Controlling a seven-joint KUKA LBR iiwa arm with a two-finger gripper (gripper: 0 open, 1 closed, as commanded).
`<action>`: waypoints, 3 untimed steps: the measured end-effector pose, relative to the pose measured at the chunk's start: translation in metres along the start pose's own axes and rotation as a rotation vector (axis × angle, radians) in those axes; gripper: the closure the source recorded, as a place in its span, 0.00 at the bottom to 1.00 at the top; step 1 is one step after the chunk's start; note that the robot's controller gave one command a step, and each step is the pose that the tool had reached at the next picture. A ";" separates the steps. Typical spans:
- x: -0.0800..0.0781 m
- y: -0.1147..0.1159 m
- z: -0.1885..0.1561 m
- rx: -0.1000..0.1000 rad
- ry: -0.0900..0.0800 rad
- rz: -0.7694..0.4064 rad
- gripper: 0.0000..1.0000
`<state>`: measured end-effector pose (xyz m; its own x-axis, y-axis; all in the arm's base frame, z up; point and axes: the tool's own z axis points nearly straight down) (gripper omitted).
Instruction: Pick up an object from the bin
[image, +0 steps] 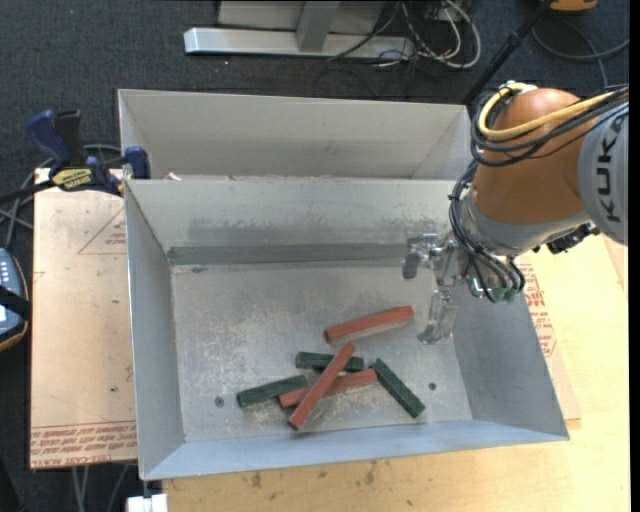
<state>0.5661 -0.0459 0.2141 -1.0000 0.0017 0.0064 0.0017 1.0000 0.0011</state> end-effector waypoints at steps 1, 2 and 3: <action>-0.002 0.000 -0.005 0.001 -0.008 -0.001 0.00; -0.028 0.010 0.064 0.001 -0.014 -0.028 0.00; -0.052 0.016 0.071 0.000 -0.004 -0.086 0.00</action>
Offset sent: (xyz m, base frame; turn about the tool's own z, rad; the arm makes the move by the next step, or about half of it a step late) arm 0.0516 0.0211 -0.1441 -0.0615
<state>0.6172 -0.0303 0.1431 -0.9965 -0.0839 0.0026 -0.0839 0.9965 0.0013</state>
